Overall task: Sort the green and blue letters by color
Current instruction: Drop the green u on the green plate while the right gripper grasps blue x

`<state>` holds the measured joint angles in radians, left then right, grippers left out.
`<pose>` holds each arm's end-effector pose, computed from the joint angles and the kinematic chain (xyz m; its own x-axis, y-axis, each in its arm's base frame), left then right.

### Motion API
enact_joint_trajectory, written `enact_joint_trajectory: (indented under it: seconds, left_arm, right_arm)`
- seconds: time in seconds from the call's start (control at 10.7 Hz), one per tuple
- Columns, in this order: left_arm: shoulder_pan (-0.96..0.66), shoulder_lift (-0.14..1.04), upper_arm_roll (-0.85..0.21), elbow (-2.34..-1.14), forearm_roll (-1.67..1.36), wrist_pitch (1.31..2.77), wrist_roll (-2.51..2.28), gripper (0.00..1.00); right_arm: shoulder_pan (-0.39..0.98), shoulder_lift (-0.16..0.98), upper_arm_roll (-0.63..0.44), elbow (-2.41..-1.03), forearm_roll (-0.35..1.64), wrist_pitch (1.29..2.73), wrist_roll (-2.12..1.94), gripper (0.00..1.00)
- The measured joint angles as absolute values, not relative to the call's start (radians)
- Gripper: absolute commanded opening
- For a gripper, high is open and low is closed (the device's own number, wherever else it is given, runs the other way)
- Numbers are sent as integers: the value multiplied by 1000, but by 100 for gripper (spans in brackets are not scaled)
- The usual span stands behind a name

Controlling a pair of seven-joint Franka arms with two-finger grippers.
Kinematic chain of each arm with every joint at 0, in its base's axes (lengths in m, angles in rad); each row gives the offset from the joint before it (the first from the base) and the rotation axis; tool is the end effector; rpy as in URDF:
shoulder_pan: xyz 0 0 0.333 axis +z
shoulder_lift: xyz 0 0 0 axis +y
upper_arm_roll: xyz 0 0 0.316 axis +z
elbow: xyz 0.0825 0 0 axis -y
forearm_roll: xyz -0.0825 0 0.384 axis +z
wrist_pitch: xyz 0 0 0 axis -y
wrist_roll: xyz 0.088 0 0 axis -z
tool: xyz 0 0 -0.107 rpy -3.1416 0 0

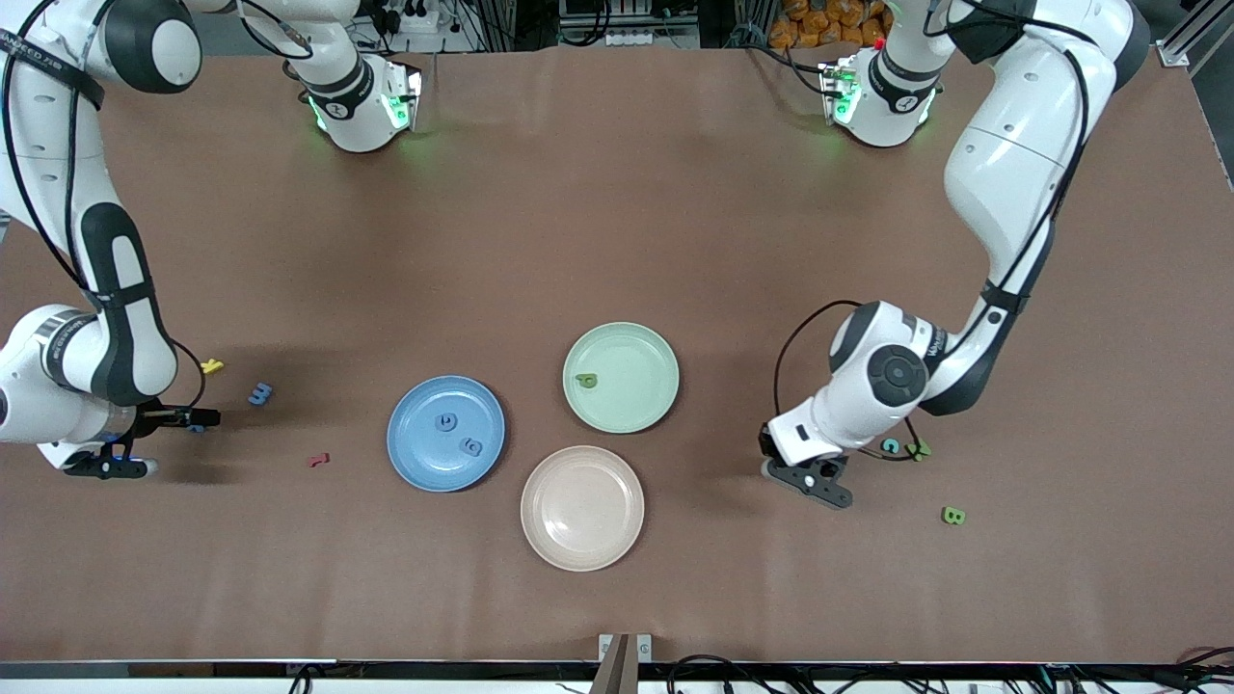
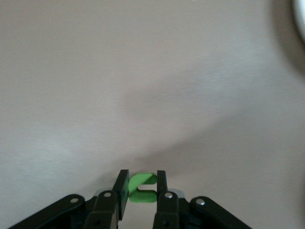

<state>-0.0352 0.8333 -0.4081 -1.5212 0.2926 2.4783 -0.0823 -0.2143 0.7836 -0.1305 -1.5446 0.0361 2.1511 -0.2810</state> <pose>0.6778 -0.2631 0.2131 0.8976 -0.3955 0.1946 -0.4184 -0.9034 0.0941 0.6497 -0.2195 0.1774 0.9818 -0.0569 -0.1812 -0.0549 -0.9984 0.0159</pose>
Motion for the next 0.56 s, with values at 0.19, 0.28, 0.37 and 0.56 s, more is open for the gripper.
enact_joint_trajectory:
  seconds: [0.19,0.28,0.37,0.56]
  left_arm:
    - [-112,809,-417,-1521,293,2437,-237,0]
    - [-162,800,-417,-1520,292,2422,-329,0]
    - [-209,793,-418,-1519,292,2413,-422,0]
    - [-297,787,-418,-1509,292,2410,-601,0]
  right_arm:
    - [-214,784,-130,-1546,36,2152,-283,46]
    - [-214,784,-130,-1546,36,2154,-287,41]
    - [-214,784,-130,-1547,36,2161,-288,37]
    - [-215,784,-130,-1556,36,2174,-289,21]
